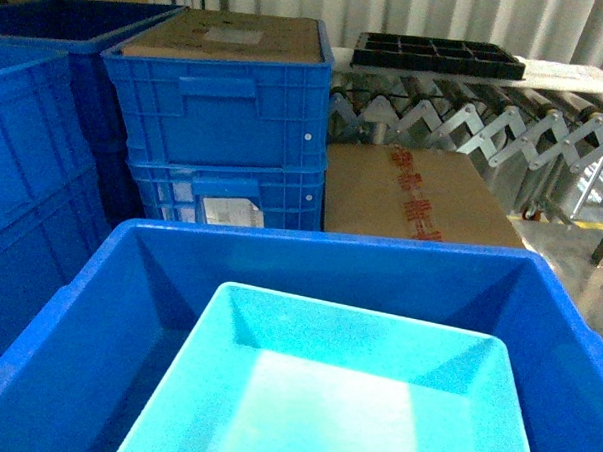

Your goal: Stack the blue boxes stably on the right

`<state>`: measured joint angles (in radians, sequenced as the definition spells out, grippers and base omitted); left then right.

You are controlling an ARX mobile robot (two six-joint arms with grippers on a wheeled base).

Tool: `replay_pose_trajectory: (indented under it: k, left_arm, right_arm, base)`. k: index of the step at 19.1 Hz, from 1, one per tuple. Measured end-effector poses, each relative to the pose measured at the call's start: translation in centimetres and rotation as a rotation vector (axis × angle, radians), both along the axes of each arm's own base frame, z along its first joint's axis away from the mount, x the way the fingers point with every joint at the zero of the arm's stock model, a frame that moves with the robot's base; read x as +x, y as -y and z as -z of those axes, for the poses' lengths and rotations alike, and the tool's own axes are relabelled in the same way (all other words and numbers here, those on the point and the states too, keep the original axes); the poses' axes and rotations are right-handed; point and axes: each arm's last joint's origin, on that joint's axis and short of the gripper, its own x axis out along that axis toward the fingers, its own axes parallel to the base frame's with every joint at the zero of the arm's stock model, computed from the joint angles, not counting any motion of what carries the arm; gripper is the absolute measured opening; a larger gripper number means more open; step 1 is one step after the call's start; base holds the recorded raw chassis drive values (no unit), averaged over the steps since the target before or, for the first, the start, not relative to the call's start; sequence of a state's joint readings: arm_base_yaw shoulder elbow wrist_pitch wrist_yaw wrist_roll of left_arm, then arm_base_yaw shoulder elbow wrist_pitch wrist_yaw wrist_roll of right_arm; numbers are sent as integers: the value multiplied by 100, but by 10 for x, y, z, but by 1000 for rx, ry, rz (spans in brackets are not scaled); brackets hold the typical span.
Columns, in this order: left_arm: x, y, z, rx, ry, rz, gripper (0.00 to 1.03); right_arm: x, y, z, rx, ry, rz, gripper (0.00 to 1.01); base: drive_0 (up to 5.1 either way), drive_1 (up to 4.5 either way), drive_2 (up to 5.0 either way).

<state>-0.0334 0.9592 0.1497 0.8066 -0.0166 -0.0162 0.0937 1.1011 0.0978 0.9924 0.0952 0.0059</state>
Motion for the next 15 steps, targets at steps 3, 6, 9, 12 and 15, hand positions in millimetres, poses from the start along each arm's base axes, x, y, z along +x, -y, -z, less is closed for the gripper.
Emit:
replay_pose_trajectory:
  k: [3,6,9,12,15]
  left_arm:
    - [-16,-6,8,0,-13,-20,2]
    - [-22,-5,9,0,-8,-14,2]
    - [-33,-5,22,0,-26,-15,2]
    - [-43,-5,14,0,14,-15,2]
    - [-52,-5,13,-1,12,-15,2]
  right_arm:
    - [-16,13,0,0,0,-2,2]
    - [-22,15,-2,1,11,12,2]
    - [-34,14,1,1,-7,2,2]
    - [-45,14,-4,1,11,2,2]
    - [-53,14,-7,1,19,2,2]
  base:
    - [0,0,0]
    - [0,0,0]
    - [0,0,0]
    - [0,0,0]
    - [0,0,0]
